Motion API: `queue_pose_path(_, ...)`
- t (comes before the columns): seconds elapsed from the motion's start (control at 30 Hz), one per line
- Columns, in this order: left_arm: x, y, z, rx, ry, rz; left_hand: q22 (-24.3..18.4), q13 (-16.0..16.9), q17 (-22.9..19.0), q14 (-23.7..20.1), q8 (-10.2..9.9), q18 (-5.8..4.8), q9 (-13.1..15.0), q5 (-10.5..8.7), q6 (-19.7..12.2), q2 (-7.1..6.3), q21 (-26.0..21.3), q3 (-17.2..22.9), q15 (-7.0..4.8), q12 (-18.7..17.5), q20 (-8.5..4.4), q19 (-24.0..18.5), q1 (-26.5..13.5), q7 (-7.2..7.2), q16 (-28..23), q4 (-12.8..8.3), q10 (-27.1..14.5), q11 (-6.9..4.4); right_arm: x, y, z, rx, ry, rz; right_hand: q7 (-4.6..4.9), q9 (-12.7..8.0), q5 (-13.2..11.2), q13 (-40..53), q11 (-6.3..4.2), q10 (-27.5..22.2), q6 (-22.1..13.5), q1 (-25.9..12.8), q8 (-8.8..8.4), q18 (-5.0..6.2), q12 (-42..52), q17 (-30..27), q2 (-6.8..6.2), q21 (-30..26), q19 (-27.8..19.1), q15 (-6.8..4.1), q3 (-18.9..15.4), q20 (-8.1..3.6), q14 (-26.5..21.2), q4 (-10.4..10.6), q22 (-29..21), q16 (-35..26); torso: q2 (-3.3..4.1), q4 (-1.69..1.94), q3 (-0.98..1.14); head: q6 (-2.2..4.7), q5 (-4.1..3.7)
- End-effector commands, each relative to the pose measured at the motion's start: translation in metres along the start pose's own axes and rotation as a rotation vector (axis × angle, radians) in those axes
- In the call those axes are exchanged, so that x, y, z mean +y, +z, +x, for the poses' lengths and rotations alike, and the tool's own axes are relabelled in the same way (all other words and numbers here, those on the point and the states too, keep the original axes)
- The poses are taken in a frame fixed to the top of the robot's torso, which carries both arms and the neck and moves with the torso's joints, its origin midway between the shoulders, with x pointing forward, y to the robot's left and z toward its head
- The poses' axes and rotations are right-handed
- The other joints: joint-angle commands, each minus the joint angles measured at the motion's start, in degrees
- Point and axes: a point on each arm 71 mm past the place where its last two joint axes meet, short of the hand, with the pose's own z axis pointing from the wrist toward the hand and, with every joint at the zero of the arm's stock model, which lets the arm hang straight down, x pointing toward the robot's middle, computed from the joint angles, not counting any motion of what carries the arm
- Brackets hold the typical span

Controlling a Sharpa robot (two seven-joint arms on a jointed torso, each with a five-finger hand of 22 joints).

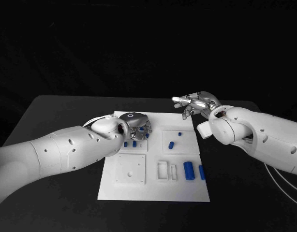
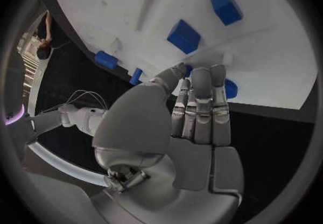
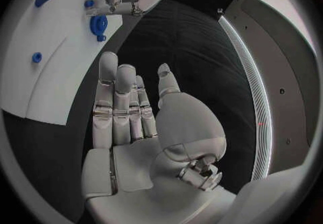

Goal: Assemble the parts on the task board

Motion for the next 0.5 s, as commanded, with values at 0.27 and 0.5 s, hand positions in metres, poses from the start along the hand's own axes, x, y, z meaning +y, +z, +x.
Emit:
queue_pose_path(0.27,-0.0050,0.0013,0.0053,0.046,-0.004,0.019,1.2,-0.1,0.2,0.4,-0.1,-0.65,0.1,0.18,4.6,1.06,-0.1,0.5,-0.62,-0.4,-0.72,-0.1,-0.2,0.78,0.3,0.1,0.7,-0.80,0.0016,-0.0001,0.0021,0.012,-0.005,-0.015,0.11,0.1,-0.4,-0.1,-0.01,-0.3,0.0,0.4,-0.08,0.78,-0.3,-0.2,0.22,0.3,1.9,0.49,0.1,0.47,-0.1,0.2,-0.1,0.4,0.00,0.01,-0.05,-0.01,-0.08)
queue_pose_path(0.5,-0.0044,0.0013,0.0062,0.057,-0.004,0.010,1.2,-0.1,0.3,1.0,0.0,-0.64,0.2,0.12,8.0,2.66,0.9,0.7,-0.58,-0.4,-0.92,0.0,0.4,1.20,0.6,0.0,4.6,-1.23,0.0017,-0.0002,0.0023,0.015,-0.005,-0.015,0.08,0.1,-0.4,-0.1,-0.03,-0.3,0.0,0.4,-0.07,0.78,-0.3,-0.2,0.25,0.3,1.9,0.49,0.1,0.47,-0.1,0.2,-0.2,0.4,0.02,-0.01,-0.08,-0.04,-0.06)
